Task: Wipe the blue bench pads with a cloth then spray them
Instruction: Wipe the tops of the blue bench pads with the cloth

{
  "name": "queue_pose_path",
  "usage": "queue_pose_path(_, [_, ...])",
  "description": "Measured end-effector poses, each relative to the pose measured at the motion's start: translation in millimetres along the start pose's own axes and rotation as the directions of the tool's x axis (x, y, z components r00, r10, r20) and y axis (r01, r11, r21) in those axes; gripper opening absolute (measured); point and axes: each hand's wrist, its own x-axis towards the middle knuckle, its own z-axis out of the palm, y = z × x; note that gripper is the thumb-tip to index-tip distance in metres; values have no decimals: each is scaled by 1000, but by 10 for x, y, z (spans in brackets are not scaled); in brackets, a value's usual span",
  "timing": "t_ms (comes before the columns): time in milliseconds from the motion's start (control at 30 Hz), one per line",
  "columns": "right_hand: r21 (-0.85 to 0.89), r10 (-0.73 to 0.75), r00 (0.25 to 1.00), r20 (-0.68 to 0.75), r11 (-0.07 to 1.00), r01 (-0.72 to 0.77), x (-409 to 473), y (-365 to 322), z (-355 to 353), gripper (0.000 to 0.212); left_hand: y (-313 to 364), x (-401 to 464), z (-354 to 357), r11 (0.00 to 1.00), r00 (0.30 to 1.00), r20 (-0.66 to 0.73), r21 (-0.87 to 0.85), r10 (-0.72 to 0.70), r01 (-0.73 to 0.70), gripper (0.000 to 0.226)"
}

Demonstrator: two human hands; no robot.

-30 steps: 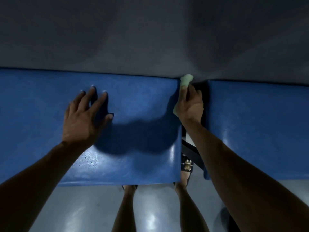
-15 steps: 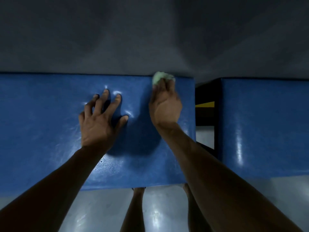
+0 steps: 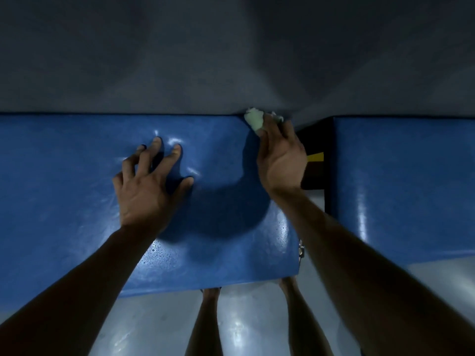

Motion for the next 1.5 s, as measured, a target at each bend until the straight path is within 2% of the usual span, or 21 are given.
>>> queue_pose_path(67, [69,52,999,7,996,-52,-122,-419,138,29,-3,3,2,1000,1000,-14,-3,2,-2,67])
queue_pose_path(233, [36,-226,968,108,974,223,-254,-1312,317,35,-25,17,13,1000,1000,10,2,11,-11,54])
queue_pose_path(300, [59,-354,933,68,935,351,-191,-1174,252,37,-19,9,19,1000,1000,11,0,4,-4,56])
queue_pose_path(367, [-36,-480,876,33,876,481,-97,-722,130,38,-6,17,17,1000,1000,8,7,-3,3,63])
queue_pose_path(400, [-96,-478,878,37,872,479,-33,-435,67,37,1,21,14,1000,1000,7,9,-3,3,64])
queue_pose_path(467, [-180,-311,949,57,931,316,57,67,-66,38,-8,25,24,1000,1000,6,-3,7,-7,66])
queue_pose_path(533, [-141,-64,997,35,988,69,47,254,-124,41,-11,14,37,1000,1000,-13,-21,18,-18,66])
queue_pose_path(600, [-51,144,990,2,988,-144,-24,60,-21,40,-8,6,44,999,1000,-27,-33,13,-14,65])
queue_pose_path(667, [19,226,974,-12,974,-226,-96,-328,116,38,7,10,31,1000,1000,-21,-29,5,-6,64])
queue_pose_path(733, [31,144,989,10,989,-145,-200,-715,242,37,9,20,14,1000,1000,-24,-22,17,-18,64])
queue_pose_path(833, [5,-114,992,62,993,114,-364,-1045,266,39,-7,15,-28,999,1000,-3,-20,31,-31,67])
queue_pose_path(933, [-14,-355,930,97,933,358,-373,-884,146,42,-79,-3,-81,998,997,53,-31,65,-63,67])
queue_pose_path(1000, [-78,-412,903,123,903,423,-337,-507,18,44,-159,-11,-131,993,990,83,-23,115,-113,71])
queue_pose_path(1067, [-152,-288,949,125,940,306,-291,-39,-126,46,-196,-17,-158,987,981,108,7,160,-162,76])
queue_pose_path(1133, [-110,0,995,101,994,11,-292,227,-245,46,-177,-25,-149,988,982,116,29,150,-155,77])
queue_pose_path(1200, [-30,269,961,66,963,-267,-350,150,-184,47,-128,-43,-116,990,985,107,32,133,-137,77])
queue_pose_path(1233, [0,290,956,47,957,-290,-415,-11,-119,48,-115,-52,-101,992,987,105,28,122,-126,76])
queue_pose_path(1267, [22,243,969,47,969,-244,-515,-223,-52,51,-107,-57,-90,993,988,106,25,115,-119,76])
queue_pose_path(1333, [43,22,995,101,999,-27,-784,-684,75,52,-105,-56,-86,992,988,106,30,117,-121,76])
queue_pose_path(1433, [95,-265,952,154,963,253,-1119,-1068,103,47,-102,-32,-124,992,984,141,58,105,-114,81])
queue_pose_path(1500, [125,-406,904,135,912,391,-1023,-910,56,44,-83,-19,-143,994,980,180,65,78,-91,83])
